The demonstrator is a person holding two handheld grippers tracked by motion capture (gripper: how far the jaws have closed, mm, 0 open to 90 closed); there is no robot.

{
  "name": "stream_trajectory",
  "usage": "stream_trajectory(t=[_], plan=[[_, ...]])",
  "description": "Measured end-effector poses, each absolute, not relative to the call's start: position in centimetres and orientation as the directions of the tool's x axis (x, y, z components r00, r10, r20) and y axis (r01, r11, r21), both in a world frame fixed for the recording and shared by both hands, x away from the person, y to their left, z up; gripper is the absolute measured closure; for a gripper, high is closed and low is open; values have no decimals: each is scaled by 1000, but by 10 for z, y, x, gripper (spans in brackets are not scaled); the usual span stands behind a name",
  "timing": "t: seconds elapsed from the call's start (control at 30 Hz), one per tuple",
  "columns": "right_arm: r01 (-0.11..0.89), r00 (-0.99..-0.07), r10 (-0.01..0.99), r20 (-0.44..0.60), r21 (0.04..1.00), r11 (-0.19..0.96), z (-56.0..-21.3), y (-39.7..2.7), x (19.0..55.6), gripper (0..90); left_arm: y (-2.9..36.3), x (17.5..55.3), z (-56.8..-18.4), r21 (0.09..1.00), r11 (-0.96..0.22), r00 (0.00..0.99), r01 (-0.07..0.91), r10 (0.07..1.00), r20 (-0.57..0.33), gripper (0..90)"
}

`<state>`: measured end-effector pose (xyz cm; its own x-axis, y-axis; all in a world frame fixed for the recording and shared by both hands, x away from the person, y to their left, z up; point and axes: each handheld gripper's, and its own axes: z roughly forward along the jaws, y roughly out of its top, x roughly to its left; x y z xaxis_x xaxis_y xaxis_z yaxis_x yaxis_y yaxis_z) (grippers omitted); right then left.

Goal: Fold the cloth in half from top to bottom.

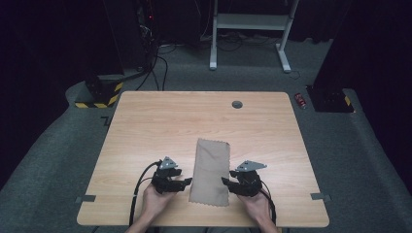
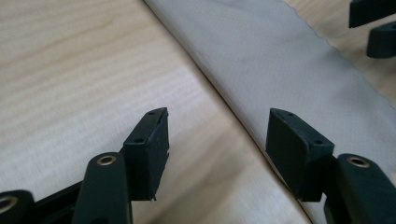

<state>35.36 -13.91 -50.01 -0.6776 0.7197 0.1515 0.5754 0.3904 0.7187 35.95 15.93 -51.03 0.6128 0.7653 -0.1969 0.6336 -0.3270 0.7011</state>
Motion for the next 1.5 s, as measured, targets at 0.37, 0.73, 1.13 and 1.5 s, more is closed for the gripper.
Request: stream_trajectory(t=[0.37,0.73,1.13,1.5], plan=[[613,-653,733,189,700,366,-496,-137,377,530,153,404,-496,682,-361,617,637,769,-169,406],[626,-642,742,193,691,361,-489,-133,402,581,144,439,-488,676,-362,606,642,779,-158,407],[654,-569,805,170,687,317,-485,-133,440,644,134,473,-488,657,-364,575,660,808,-130,417],[673,-516,846,137,675,301,-497,-133,460,717,118,495,-499,633,-350,536,690,835,-122,435]])
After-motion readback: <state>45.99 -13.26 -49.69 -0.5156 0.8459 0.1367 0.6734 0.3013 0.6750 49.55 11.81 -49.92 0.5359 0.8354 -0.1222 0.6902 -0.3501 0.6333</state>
